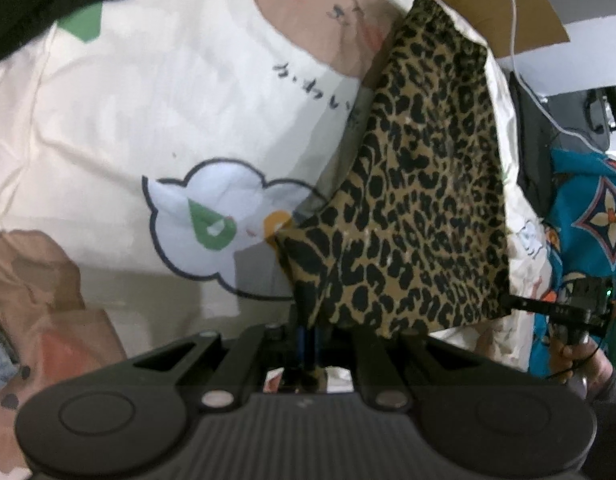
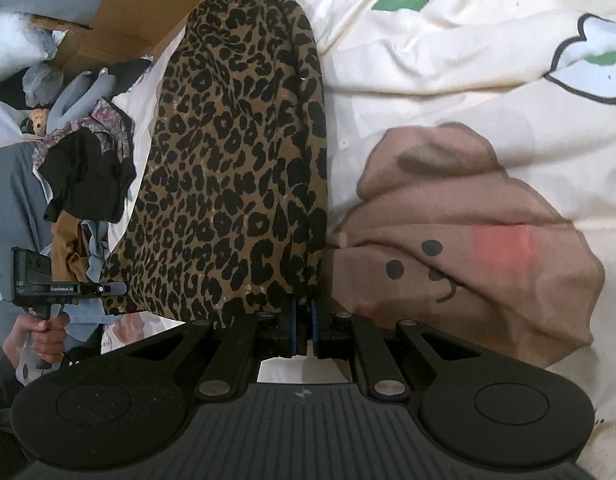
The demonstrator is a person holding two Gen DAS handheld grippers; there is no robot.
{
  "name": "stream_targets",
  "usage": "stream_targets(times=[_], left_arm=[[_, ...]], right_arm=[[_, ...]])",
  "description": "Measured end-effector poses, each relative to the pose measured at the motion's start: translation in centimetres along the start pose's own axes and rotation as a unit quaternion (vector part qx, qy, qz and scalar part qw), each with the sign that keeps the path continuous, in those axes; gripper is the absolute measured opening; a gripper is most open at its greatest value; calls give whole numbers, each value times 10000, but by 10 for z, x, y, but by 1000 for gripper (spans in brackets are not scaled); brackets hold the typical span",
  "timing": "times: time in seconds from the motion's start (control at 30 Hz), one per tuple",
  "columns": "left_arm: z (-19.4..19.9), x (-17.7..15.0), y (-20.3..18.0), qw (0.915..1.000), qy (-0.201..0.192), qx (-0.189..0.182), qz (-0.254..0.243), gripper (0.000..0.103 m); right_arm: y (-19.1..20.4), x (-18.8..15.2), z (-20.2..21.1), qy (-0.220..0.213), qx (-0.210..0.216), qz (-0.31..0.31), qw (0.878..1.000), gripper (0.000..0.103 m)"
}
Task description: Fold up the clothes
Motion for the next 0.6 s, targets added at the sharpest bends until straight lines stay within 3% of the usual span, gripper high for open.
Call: stream_targets(times=[0.17, 0.27, 0.33, 0.4, 0.6], left_arm=[[-17, 5, 11, 10000, -64, 47, 44, 9], [-23, 7, 16, 9998, -118, 107, 76, 24], [-20, 10, 11, 9997, -165, 196, 17, 25], [-17, 12, 9, 9996, -230, 183, 0, 28], [-19, 7, 15, 9992, -375, 90, 97, 31]], right_arm=[[-3, 2, -9, -30, -180, 154, 9997, 7], [-8, 3, -8, -57, -265, 199, 9994, 16], [-8, 4, -10, -78, -268, 237, 9993, 29], [-7, 6, -13, -99, -256, 253, 9993, 34], [-4, 11, -24, -76, -300, 351, 9989, 39]])
Point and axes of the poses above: each gripper's, at about its wrist camera, not at the fingertips, and z roughly against the way its jaws point, y to its left, x to its top, the point moved 8 cm from there along -z, roughly the way its jaws point, and after that the axes turned 9 degrees about -x, right-handed, at the moved point
